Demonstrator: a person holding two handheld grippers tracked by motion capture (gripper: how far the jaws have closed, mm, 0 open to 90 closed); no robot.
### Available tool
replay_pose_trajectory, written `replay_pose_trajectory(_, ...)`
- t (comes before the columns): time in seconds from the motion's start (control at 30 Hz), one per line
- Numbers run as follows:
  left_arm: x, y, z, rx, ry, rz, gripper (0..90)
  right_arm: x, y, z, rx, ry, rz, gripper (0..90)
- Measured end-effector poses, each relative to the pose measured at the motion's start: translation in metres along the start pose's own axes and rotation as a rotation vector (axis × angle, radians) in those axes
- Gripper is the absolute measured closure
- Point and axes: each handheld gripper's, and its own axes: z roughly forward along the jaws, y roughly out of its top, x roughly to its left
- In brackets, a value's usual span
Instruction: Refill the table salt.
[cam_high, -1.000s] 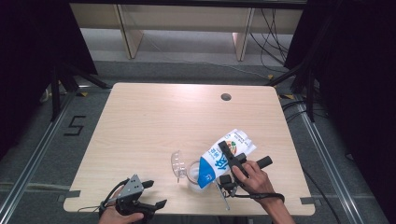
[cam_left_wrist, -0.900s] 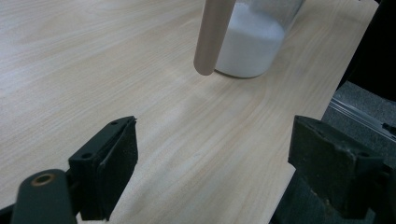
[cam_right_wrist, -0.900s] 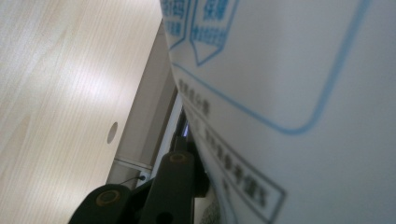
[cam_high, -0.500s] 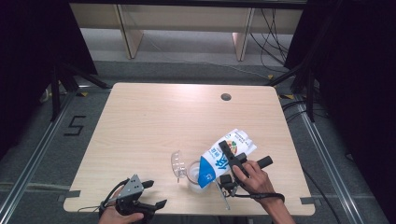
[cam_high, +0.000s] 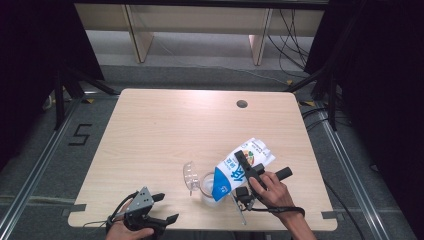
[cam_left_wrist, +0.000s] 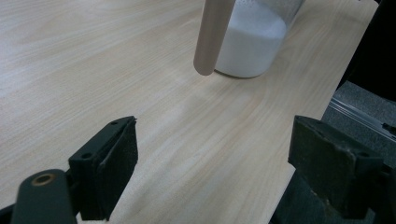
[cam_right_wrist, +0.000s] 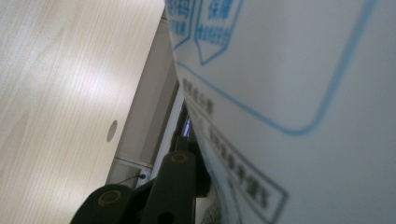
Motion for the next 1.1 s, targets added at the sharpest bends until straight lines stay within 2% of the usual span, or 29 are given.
replay_pose_trajectory(0.13,0.0000,0.0000,0.0000,0.000,0.000,-0.002,15.3,-0.0019,-0.0001,0.0005,-0.009,-0.014,-0.020,81.1)
replay_pose_trajectory(0.37,0.0006,0.0001,-0.0005,0.007,0.000,0.006,15.3,-0.0018,-0.0004,0.0005,-0.007,-0.013,-0.020,81.3)
replay_pose_trajectory(0.4,0.0006,0.0001,-0.0005,0.007,0.000,0.005,15.3,-0.0004,-0.0006,0.0006,-0.004,-0.003,-0.006,81.3)
replay_pose_trajectory(0.43,0.0008,0.0001,-0.0004,0.009,-0.002,0.005,15.3,-0.0004,-0.0006,0.0005,-0.002,-0.014,-0.001,81.3)
replay_pose_trajectory(0.53,0.0005,0.0001,-0.0004,0.007,0.001,0.007,15.3,-0.0007,-0.0008,0.0007,-0.006,-0.006,-0.008,81.3)
replay_pose_trajectory(0.63,0.0009,0.0001,-0.0004,0.009,-0.002,0.008,15.3,-0.0012,-0.0006,0.0006,-0.005,-0.016,-0.005,81.4)
replay_pose_trajectory(0.7,0.0008,-0.0001,-0.0002,0.005,-0.001,0.006,15.3,-0.0025,-0.0002,0.0006,-0.008,-0.022,-0.019,81.5)
replay_pose_trajectory(0.8,0.0006,0.0001,-0.0004,0.007,0.000,0.007,15.3,-0.0013,0.0000,0.0001,-0.003,-0.003,-0.014,81.7)
replay_pose_trajectory(0.87,0.0006,0.0001,-0.0004,0.007,0.000,0.008,15.3,-0.0016,0.0004,0.0005,-0.006,-0.010,-0.013,81.7)
replay_pose_trajectory(0.9,0.0006,0.0001,-0.0005,0.007,0.000,0.008,15.3,-0.0001,0.0007,-0.0001,0.005,0.007,0.001,81.7)
replay_pose_trajectory(1.07,0.0006,0.0000,-0.0005,0.007,0.000,0.007,15.3,-0.0005,0.0012,0.0009,-0.010,0.005,0.014,81.7)
replay_pose_trajectory(1.1,0.0006,0.0000,-0.0005,0.007,0.001,0.008,15.3,-0.0021,0.0013,0.0010,-0.014,0.000,0.000,81.7)
